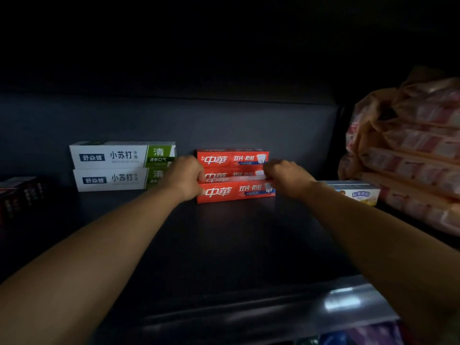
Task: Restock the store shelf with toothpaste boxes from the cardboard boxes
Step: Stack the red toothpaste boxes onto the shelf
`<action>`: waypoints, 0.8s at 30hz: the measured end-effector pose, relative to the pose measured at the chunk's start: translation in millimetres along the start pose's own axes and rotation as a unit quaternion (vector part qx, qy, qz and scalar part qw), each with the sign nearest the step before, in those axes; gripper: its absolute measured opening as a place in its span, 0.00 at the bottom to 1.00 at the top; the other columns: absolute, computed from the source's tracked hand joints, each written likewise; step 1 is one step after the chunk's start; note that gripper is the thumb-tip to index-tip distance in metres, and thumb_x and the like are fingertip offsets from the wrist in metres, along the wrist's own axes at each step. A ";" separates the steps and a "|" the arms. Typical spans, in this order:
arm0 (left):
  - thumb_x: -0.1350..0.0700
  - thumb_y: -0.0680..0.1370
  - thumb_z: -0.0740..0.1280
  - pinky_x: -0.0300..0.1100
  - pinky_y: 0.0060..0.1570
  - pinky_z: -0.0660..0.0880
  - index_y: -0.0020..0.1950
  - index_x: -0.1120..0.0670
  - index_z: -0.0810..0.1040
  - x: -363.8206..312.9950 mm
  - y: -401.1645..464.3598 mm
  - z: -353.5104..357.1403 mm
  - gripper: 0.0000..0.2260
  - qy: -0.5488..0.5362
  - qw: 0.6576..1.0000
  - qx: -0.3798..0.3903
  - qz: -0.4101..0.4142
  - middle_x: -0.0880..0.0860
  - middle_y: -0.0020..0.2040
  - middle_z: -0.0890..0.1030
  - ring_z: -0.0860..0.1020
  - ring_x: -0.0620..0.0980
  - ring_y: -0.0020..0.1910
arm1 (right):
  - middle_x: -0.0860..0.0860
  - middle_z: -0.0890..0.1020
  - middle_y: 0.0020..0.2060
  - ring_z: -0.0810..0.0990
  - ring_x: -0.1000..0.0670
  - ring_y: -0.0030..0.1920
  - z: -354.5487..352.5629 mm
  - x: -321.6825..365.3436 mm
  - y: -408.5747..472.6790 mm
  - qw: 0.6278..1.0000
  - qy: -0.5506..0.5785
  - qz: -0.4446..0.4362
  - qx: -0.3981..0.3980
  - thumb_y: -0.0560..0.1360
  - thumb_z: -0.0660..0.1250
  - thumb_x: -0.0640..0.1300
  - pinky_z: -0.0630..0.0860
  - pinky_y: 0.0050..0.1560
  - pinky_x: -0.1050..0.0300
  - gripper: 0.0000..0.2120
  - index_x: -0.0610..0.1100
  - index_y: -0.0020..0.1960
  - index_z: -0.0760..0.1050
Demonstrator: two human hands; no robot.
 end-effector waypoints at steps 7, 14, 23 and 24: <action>0.60 0.70 0.76 0.44 0.55 0.75 0.55 0.57 0.82 1.8 23.4 11.9 0.15 0.008 1.000 0.003 0.002 0.55 0.58 0.80 0.78 0.51 0.56 | 0.44 0.74 0.64 0.76 0.45 0.62 3.9 -11.4 19.0 1.000 0.008 0.017 -0.014 0.78 0.65 0.45 0.73 0.63 0.50 0.17 0.43 0.65 0.70; 0.64 0.72 0.72 0.48 0.58 0.76 0.54 0.56 0.83 9.9 37.2 15.3 0.11 0.027 1.000 -0.012 0.011 0.55 0.57 0.81 0.79 0.52 0.55 | 0.41 0.75 0.62 0.76 0.42 0.60 8.7 -14.0 29.3 0.999 0.022 0.032 -0.025 0.80 0.61 0.42 0.73 0.62 0.47 0.15 0.41 0.66 0.70; 0.62 0.74 0.70 0.46 0.54 0.77 0.55 0.56 0.82 11.7 42.8 24.4 0.10 0.058 0.998 0.010 0.017 0.55 0.55 0.81 0.79 0.52 0.52 | 0.41 0.78 0.57 0.77 0.41 0.57 14.5 -17.3 36.1 0.994 0.096 0.045 -0.013 0.80 0.58 0.41 0.73 0.60 0.47 0.14 0.40 0.64 0.73; 0.62 0.75 0.70 0.46 0.55 0.77 0.57 0.56 0.81 11.8 42.1 26.5 0.11 0.059 0.998 0.023 0.016 0.54 0.55 0.80 0.79 0.52 0.53 | 0.44 0.78 0.58 0.78 0.44 0.57 17.3 -14.2 34.6 0.991 0.129 0.037 -0.002 0.82 0.57 0.46 0.74 0.61 0.48 0.15 0.41 0.65 0.72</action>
Point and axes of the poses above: each hand's wrist, its own y-axis towards the middle knuckle, its own z-axis out of the palm, x = y × z, the point moved 10 cm from there along y, towards the middle knuckle
